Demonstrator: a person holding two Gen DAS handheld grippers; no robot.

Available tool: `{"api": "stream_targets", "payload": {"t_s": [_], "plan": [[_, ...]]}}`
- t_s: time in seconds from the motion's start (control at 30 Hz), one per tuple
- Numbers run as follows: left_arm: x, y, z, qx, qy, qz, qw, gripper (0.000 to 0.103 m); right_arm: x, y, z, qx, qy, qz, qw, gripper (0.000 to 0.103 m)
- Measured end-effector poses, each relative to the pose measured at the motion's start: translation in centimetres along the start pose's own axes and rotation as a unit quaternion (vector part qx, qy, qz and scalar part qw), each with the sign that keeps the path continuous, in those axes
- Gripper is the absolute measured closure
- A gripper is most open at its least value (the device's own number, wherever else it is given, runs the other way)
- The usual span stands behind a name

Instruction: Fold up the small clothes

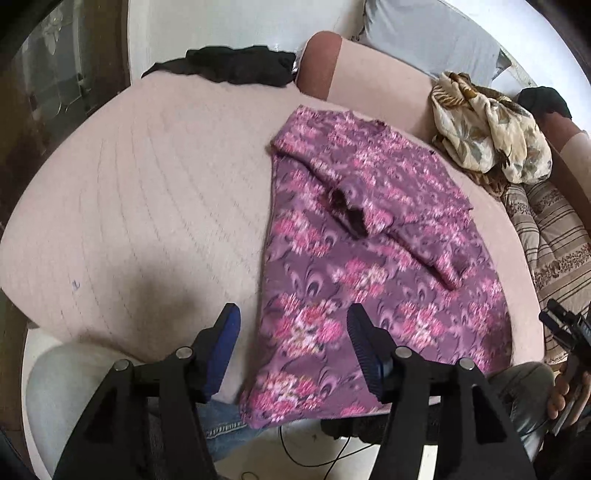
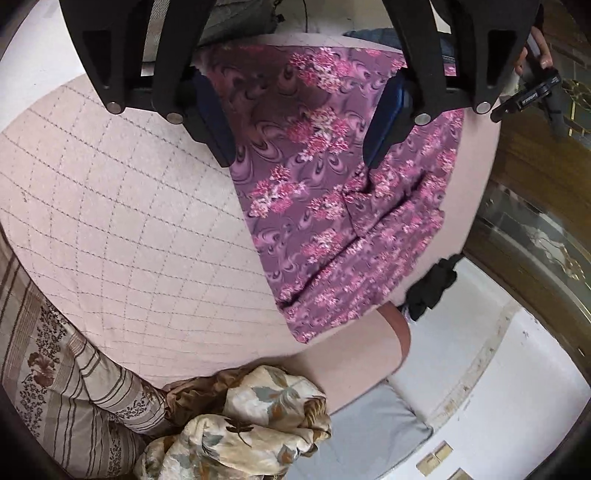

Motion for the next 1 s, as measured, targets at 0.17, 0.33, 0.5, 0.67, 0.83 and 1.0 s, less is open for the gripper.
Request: {"api": "stream_targets", "payload": {"t_s": [0.17, 0.33, 0.5, 0.67, 0.83, 1.0], "plan": [[-2.0, 2.2, 0.2, -0.003, -0.011, 0.012, 0.9999, 0.041, 1.4, 1.4, -0.3, -0.011, 0.029, 0.000, 1.000, 0.026], [-3.9, 6.7, 1.7, -0.009, -0.014, 0.038, 0.9991, 0.038, 4.5, 5.6, 1.0, 0.000, 0.074, 0.007, 0.997, 0.026], [-3.3, 13.1, 6.7, -0.008, 0.004, 0.043, 0.9990, 0.036, 6.9, 10.4, 5.7, 0.039, 0.108, 0.010, 0.993, 0.026], [-1.5, 19.5, 15.0, 0.019, 0.012, 0.011, 0.9997, 0.036, 7.2, 15.1, 12.8, 0.079, 0.078, -0.016, 0.994, 0.026], [-0.3, 24.3, 24.1, 0.036, 0.021, 0.003, 0.9991, 0.036, 5.5, 19.6, 21.7, 0.106, 0.060, -0.008, 0.992, 0.026], [0.6, 26.2, 32.6, 0.070, 0.016, -0.010, 0.9973, 0.036, 3.6, 21.5, 31.2, 0.144, 0.020, -0.030, 0.989, 0.026]]}}
Point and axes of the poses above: each gripper's, at about its wrist camera, not at the fingertips, and z roughly the way its jaws point, x to its left, y to its top, the point moved 10 cm from there along z, roughly the way its jaws point, and after that the axes turned 8 degrees about -x, right-handed, at the moved point
